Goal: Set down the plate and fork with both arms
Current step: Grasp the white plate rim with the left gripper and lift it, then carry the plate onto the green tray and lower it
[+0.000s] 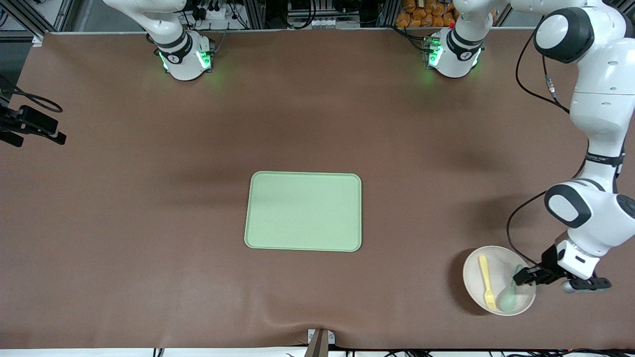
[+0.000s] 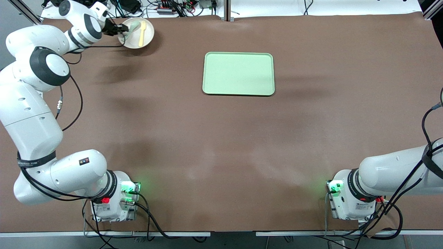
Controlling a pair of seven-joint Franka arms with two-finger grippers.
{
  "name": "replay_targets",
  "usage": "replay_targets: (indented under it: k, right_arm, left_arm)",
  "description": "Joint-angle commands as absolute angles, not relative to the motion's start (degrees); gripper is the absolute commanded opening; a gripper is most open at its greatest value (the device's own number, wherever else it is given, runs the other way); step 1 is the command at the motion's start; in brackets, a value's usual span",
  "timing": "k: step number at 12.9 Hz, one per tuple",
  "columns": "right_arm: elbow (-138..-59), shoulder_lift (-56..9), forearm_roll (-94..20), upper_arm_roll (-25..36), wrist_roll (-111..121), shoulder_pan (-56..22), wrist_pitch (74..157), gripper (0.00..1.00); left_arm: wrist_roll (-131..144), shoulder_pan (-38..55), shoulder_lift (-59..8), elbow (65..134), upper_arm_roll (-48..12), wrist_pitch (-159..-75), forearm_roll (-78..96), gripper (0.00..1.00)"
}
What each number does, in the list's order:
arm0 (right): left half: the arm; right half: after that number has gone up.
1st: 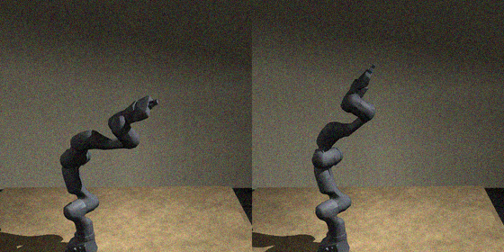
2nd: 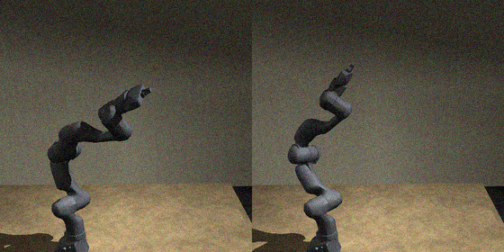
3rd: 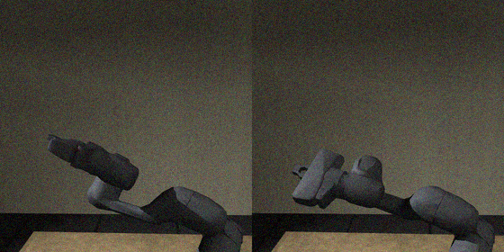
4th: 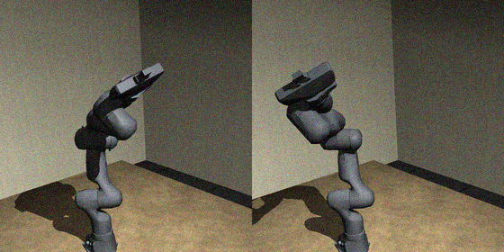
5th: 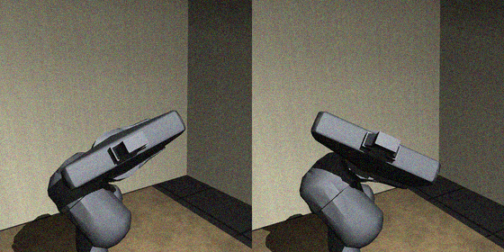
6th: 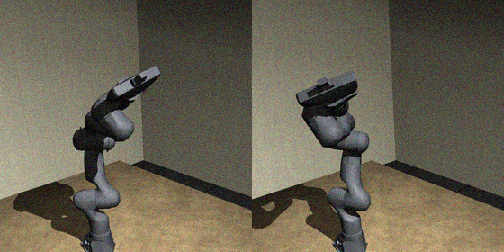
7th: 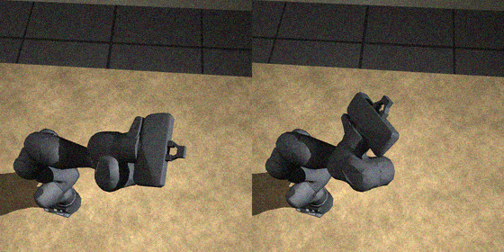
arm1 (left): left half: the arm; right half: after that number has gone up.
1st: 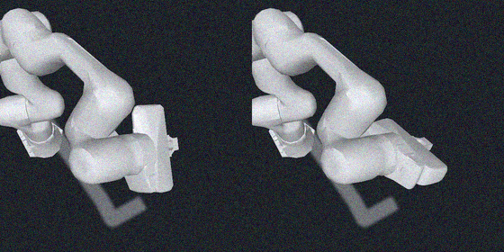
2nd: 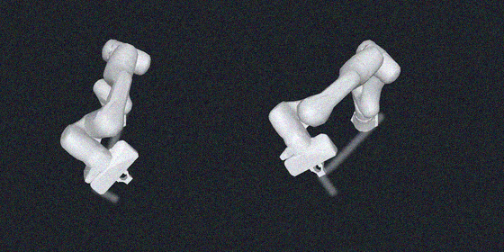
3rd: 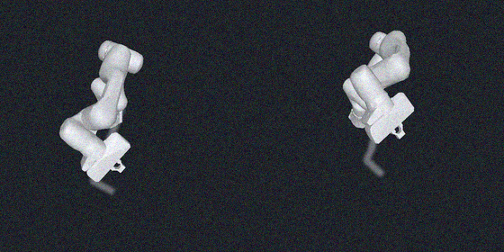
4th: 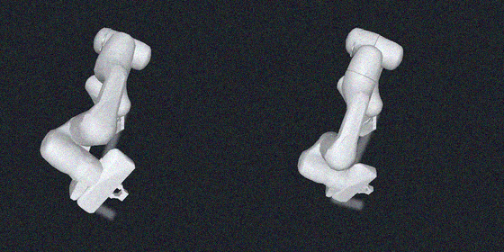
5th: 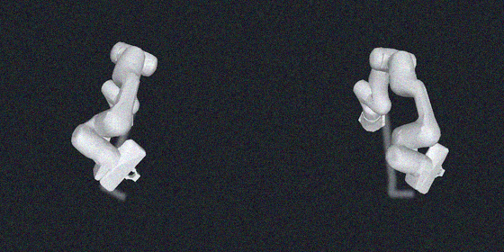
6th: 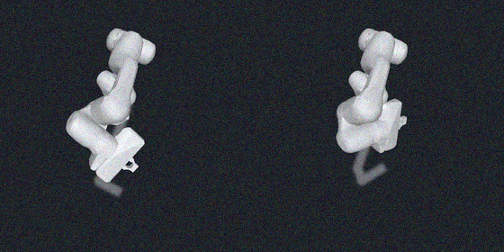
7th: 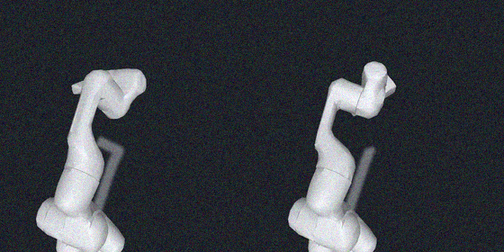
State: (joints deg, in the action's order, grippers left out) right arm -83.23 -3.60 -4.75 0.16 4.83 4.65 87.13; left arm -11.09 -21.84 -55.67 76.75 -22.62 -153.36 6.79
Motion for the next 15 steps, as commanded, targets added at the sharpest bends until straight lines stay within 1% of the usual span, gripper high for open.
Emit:
replay_targets:
  k: [1, 3, 6, 11, 15]
  right_arm:
    - [-83.4, -3.3, -5.8, -0.7, 5.6, 6.2, 86.7, 1.0]
    - [-83.4, -3.3, -5.8, -0.7, 5.6, 6.2, 86.7, 1.0]
    - [-83.4, -3.3, -5.8, -0.7, 5.6, 6.2, 86.7, 1.0]
    - [-83.4, -3.3, -5.8, -0.8, 5.6, 6.2, 86.5, 1.0]
    - [-83.4, -3.3, -5.8, -0.7, 5.6, 6.2, 86.5, 1.0]
  left_arm:
    - [-4.6, -21.0, -54.1, 80.1, -26.2, -152.5, 8.3, 0.0]
    - [-0.5, -19.7, -51.6, 84.3, -28.0, -152.5, 7.7, 0.0]
    - [5.5, -15.0, -47.4, 88.3, -27.6, -152.6, 6.7, 0.0]
    - [22.9, -9.2, -46.8, 89.6, -27.7, -152.3, -7.1, 0.0]
    - [32.1, -2.7, -47.3, 89.4, -26.9, -152.3, -10.6, 0.0]
